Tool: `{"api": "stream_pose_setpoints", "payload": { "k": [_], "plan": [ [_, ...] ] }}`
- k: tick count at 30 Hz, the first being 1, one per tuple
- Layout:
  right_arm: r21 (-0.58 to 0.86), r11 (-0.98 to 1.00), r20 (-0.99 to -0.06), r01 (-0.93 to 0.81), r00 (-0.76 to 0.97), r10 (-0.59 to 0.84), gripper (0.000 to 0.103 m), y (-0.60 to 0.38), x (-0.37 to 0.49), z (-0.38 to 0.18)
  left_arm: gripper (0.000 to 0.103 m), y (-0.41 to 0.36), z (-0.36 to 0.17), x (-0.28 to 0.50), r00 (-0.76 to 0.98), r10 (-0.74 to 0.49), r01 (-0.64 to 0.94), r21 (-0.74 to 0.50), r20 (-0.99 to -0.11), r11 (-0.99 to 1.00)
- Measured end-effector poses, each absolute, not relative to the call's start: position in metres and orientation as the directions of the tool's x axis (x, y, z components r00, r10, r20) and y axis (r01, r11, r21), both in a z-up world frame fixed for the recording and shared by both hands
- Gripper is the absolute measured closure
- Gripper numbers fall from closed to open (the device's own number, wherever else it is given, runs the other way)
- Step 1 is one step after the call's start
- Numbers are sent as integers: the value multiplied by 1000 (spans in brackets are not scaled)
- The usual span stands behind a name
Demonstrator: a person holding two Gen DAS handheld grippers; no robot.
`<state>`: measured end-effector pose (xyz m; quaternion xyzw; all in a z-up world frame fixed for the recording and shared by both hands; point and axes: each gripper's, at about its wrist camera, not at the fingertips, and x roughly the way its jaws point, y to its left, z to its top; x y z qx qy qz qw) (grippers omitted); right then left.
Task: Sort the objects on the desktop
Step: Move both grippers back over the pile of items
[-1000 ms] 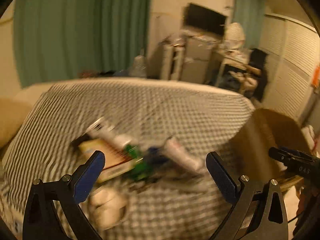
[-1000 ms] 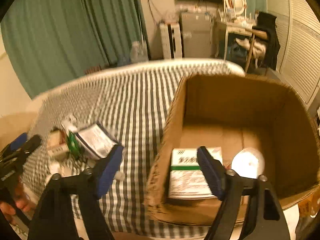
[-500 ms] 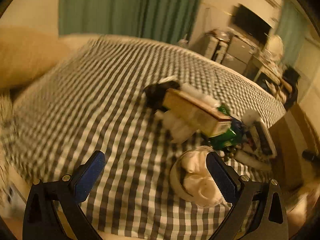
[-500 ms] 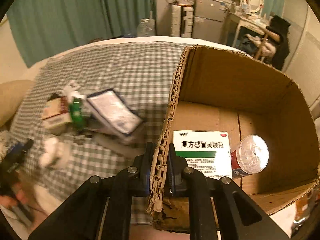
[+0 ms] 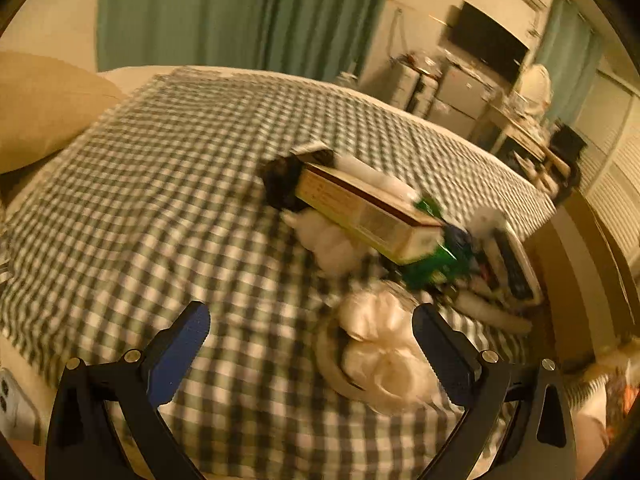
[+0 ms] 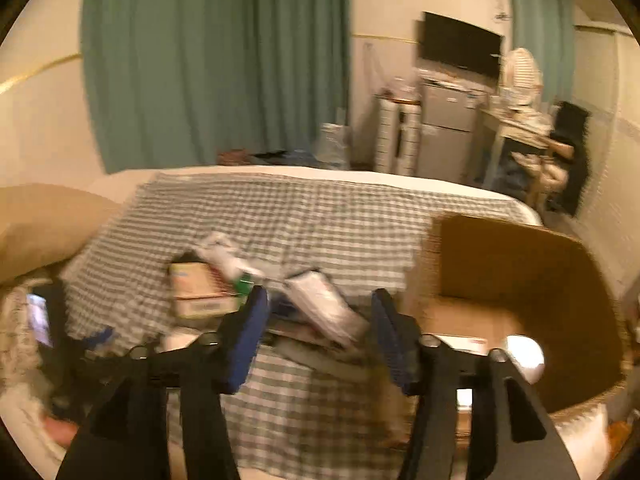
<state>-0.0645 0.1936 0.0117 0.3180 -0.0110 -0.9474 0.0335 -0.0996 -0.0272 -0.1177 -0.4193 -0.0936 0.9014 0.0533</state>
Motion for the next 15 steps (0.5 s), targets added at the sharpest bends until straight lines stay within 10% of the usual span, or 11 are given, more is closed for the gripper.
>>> {"api": "stream_pose_setpoints", "payload": {
  "k": [15],
  "plan": [
    [86, -995, -707, 51, -701, -97, 46, 178, -93, -66, 6, 7, -132, -103, -618, 204, -130, -158, -759, -979]
  ]
}}
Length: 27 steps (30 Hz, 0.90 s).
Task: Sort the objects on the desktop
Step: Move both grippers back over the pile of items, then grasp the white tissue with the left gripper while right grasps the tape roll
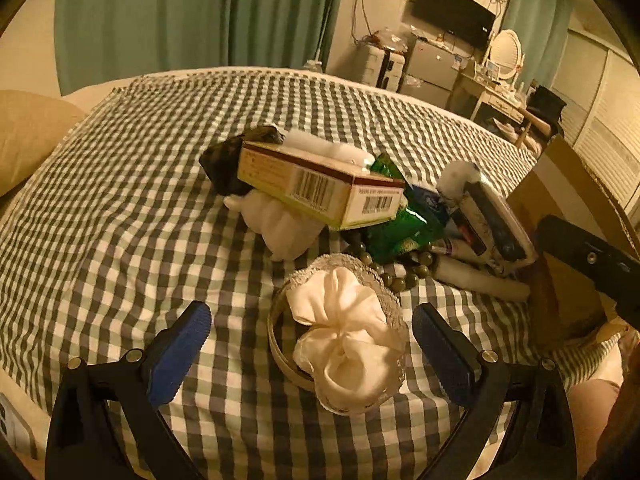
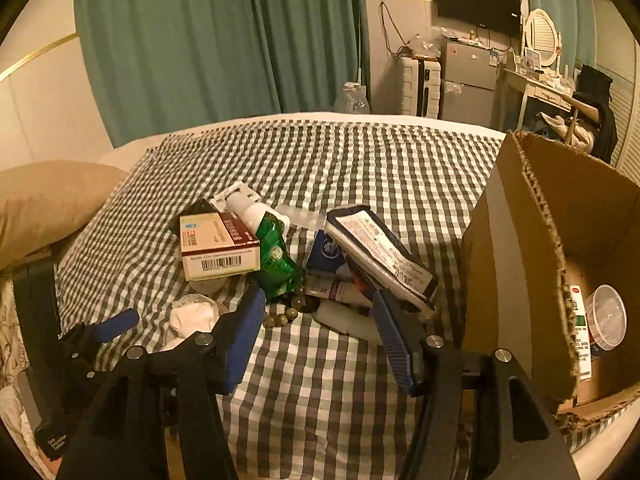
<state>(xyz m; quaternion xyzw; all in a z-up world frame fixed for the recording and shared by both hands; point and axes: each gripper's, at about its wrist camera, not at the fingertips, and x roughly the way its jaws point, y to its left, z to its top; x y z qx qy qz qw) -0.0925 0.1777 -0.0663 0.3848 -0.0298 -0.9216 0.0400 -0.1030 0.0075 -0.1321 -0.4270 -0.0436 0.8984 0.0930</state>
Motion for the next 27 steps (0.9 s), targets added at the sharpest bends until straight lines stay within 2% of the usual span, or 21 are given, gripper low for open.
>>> {"api": "stream_pose_setpoints", "payload": {
  "k": [4, 6, 8, 13, 17, 23, 24, 25, 27],
  "plan": [
    [81, -995, -730, 65, -676, -104, 46, 173, -97, -74, 22, 3, -139, -110, -586, 190, -112, -153, -788, -982],
    [82, -994, -735, 72, -669, -109, 46, 171, -98, -76, 48, 2, -141, -111, -575, 204, -109, -172, -793, -979],
    [82, -993, -747, 81, -655, -115, 46, 169, -100, -79, 63, -1, -142, -111, -567, 226, -114, -196, -792, -974],
    [129, -985, -766, 111, -620, -170, 46, 161, -104, -88, 88, -17, -132, -108, -620, 224, -65, -236, -752, -970],
    [168, -976, -795, 142, -566, -219, 46, 149, -112, -102, 89, -35, -121, -105, -685, 178, -6, -238, -706, -971],
    [233, -956, -851, 180, -438, -290, 46, 126, -128, -135, 89, -43, -120, -107, -705, 158, 20, -243, -692, -970],
    [241, -954, -858, 181, -420, -296, 52, 124, -131, -140, 89, -44, -121, -109, -703, 160, 20, -245, -693, -969],
    [260, -950, -869, 174, -387, -309, 68, 122, -134, -147, 89, -44, -121, -109, -701, 162, 22, -249, -694, -968],
    [290, -942, -876, 169, -350, -332, 80, 122, -138, -154, 89, -39, -122, -105, -696, 166, 22, -252, -698, -967]
  ]
}}
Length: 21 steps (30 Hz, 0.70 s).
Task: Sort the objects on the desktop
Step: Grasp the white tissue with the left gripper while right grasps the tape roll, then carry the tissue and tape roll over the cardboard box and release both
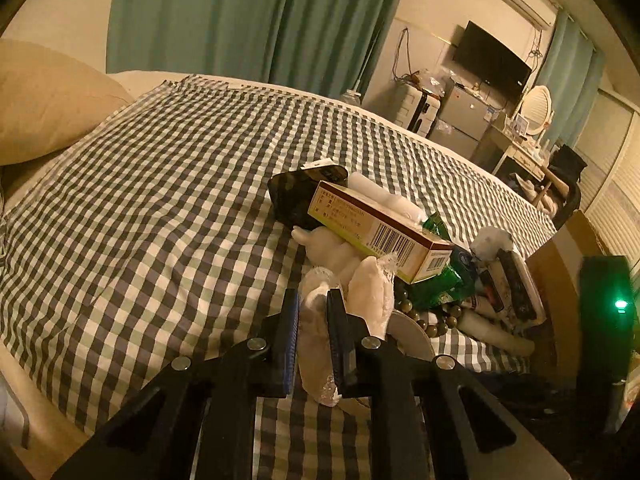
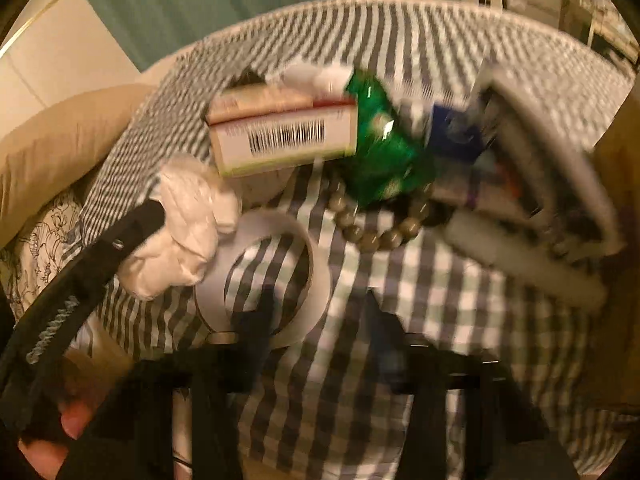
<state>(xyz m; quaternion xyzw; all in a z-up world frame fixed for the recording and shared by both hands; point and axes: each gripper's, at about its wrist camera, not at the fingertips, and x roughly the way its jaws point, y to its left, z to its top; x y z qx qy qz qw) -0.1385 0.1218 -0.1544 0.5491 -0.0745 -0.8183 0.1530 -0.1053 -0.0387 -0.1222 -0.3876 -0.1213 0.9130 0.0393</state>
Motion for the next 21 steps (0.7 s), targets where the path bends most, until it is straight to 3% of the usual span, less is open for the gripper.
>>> {"api": "stream_pose_setpoints", "payload": {
  "k": [4, 9, 10, 12, 13, 15, 21],
  "plan": [
    [218, -957, -883, 193, -379, -278, 90, 116, -135, -150, 89, -35, -128, -106, -669, 210, 4, -286, -713, -958],
    [182, -965, -881, 187, -405, -244, 93, 117, -132, -147, 84, -30, -130, -103, -638, 292, -36, -351, -712, -936],
    [172, -968, -882, 183, -410, -234, 95, 118, -132, -145, 79, -29, -129, -102, -638, 299, -39, -358, -710, -933],
    [153, -972, -875, 180, -432, -217, 98, 119, -133, -140, 42, -28, -126, -98, -637, 328, -49, -388, -697, -920],
    [133, -975, -871, 178, -448, -200, 99, 119, -132, -136, 35, -28, -126, -95, -642, 333, -52, -394, -690, -918],
    [91, -981, -864, 172, -475, -163, 99, 123, -131, -130, 30, -25, -123, -92, -651, 344, -74, -395, -677, -916],
    [34, -990, -843, 137, -528, -102, 98, 138, -126, -120, 28, -12, -128, -94, -588, 441, -129, -459, -678, -879]
  ]
}}
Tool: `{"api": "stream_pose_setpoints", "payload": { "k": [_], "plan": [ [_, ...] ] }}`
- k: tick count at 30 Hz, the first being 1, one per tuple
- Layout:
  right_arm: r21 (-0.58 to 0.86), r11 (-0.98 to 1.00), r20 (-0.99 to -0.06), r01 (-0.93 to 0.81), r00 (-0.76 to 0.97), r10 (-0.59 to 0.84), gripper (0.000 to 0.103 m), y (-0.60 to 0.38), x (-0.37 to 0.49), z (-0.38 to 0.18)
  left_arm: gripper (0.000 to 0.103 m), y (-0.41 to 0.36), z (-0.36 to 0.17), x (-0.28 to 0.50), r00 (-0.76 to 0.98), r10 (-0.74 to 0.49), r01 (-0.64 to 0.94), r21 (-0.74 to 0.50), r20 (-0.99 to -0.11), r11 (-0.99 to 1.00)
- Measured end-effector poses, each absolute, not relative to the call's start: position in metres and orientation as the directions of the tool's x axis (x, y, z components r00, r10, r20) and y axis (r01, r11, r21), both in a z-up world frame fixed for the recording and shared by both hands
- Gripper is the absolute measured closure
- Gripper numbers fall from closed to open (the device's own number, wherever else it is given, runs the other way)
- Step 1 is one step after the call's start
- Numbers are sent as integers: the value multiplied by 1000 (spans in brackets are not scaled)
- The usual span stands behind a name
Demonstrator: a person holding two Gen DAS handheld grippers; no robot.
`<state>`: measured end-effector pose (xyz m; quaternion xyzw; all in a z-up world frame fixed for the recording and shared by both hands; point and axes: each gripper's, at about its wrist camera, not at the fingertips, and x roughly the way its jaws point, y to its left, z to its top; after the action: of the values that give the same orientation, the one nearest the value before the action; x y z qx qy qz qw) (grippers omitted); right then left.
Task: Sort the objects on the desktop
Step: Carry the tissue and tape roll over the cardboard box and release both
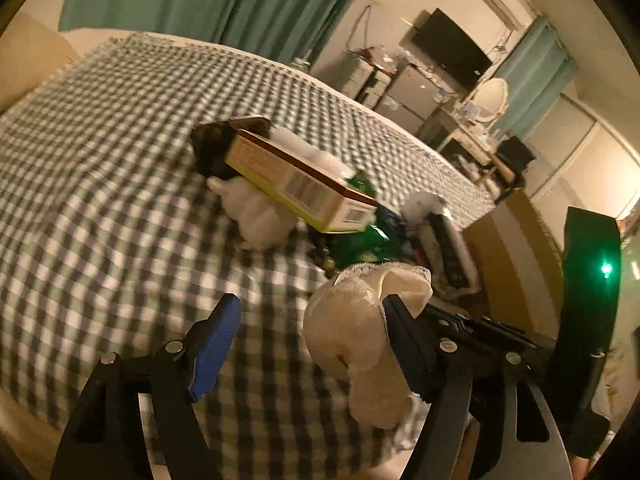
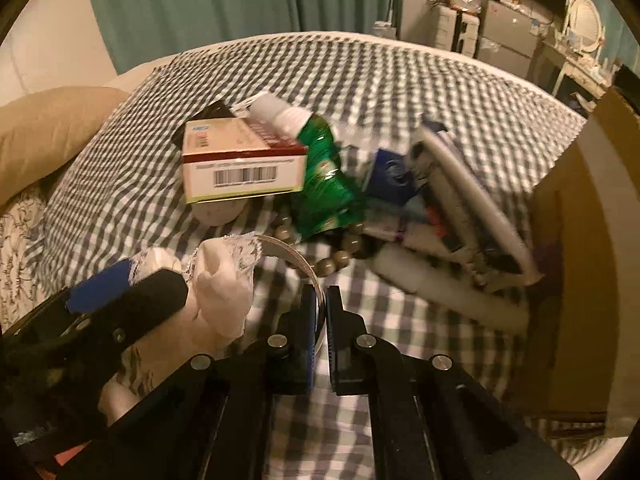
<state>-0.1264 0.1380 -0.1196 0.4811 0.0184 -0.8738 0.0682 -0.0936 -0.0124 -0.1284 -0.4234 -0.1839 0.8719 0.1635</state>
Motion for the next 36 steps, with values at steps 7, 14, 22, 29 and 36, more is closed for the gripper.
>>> {"api": "stream_pose_setpoints", "payload": {
  "k": [7, 14, 22, 29, 36],
  "plan": [
    [-17, -991, -817, 135, -573, -64, 98, 144, -119, -104, 96, -4, -110, -79, -642, 471, -240, -425, -605, -873],
    [4, -994, -784, 106, -617, -69, 99, 156, -108, -84, 97, -6, -71, -54, -694, 478, -301, -387, -539, -872],
    [39, -999, -617, -30, -787, 0, 99, 206, -76, -1, 97, 5, 4, -41, -750, 489, -345, -367, -446, -864],
    [151, -974, -563, -167, -825, 54, 98, 293, -53, 52, 97, 93, 73, -47, -682, 645, -547, -345, -345, -763],
    [113, -935, -622, -336, -757, 197, 98, 386, -48, 51, 97, 208, 67, -67, -540, 729, -642, -355, -421, -680]
  ]
}}
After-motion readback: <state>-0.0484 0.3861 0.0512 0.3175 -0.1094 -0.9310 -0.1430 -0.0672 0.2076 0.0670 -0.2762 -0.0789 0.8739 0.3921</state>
